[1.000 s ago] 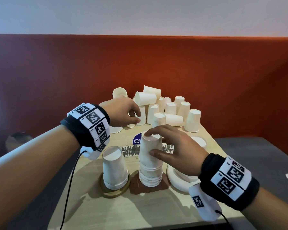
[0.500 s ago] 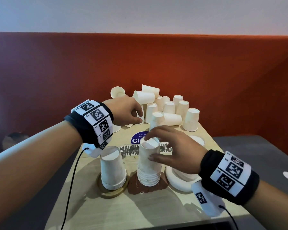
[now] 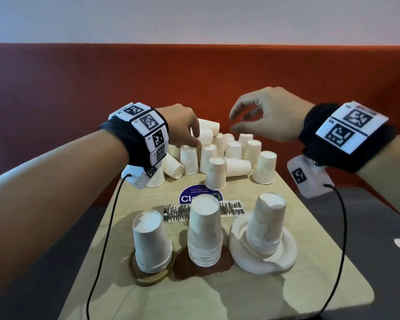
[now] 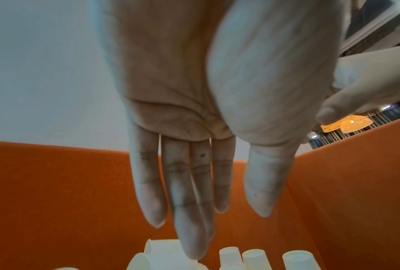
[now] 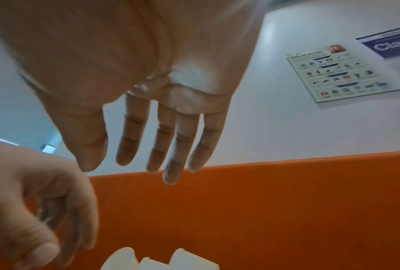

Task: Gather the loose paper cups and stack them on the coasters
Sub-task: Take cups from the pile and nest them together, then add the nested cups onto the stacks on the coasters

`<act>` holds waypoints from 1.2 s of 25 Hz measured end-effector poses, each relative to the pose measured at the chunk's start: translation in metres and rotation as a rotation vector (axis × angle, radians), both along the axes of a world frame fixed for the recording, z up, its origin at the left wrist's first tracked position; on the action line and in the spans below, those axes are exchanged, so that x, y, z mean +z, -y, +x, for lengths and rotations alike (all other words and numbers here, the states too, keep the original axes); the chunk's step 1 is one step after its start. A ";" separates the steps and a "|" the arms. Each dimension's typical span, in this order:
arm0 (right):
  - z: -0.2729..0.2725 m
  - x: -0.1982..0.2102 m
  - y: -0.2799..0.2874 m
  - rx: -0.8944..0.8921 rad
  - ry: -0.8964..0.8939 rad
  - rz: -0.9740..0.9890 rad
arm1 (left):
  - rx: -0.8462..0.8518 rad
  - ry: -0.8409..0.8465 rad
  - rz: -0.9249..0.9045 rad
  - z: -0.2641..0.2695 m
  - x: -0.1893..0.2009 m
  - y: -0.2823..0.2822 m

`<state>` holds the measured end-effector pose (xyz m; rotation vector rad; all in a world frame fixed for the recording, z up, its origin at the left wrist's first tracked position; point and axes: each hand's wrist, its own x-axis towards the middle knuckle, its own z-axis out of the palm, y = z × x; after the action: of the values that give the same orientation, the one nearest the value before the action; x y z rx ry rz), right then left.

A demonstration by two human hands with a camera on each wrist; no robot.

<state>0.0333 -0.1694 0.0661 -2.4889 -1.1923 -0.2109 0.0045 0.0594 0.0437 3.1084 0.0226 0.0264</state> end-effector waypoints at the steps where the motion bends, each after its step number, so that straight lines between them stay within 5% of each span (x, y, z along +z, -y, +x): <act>1: 0.011 0.002 0.002 -0.034 0.008 -0.015 | 0.009 -0.001 -0.002 0.007 -0.002 0.001; 5: 0.065 -0.021 0.013 -0.213 -0.013 -0.058 | 0.048 -0.027 -0.016 0.036 -0.032 0.009; 10: 0.121 -0.100 0.034 -0.473 -0.195 -0.112 | 0.078 -0.159 -0.019 0.057 -0.080 0.014; 16: 0.147 -0.167 0.050 -0.513 -0.324 -0.053 | 0.087 -0.302 -0.211 0.065 -0.115 -0.009; 20: 0.150 -0.170 0.050 -0.523 -0.257 -0.088 | 0.055 -0.391 -0.171 0.069 -0.133 -0.015; 25: 0.142 -0.168 0.036 -0.551 -0.287 -0.051 | -0.027 -0.630 0.106 0.061 -0.148 -0.010; 30: 0.126 -0.142 0.025 -0.559 -0.256 -0.064 | -0.108 -0.628 0.220 0.055 -0.153 -0.010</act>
<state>0.1589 -0.1939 -0.0755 -2.7480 -0.3927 0.0066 0.0599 0.0697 -0.1088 3.1724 -0.1406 -1.0045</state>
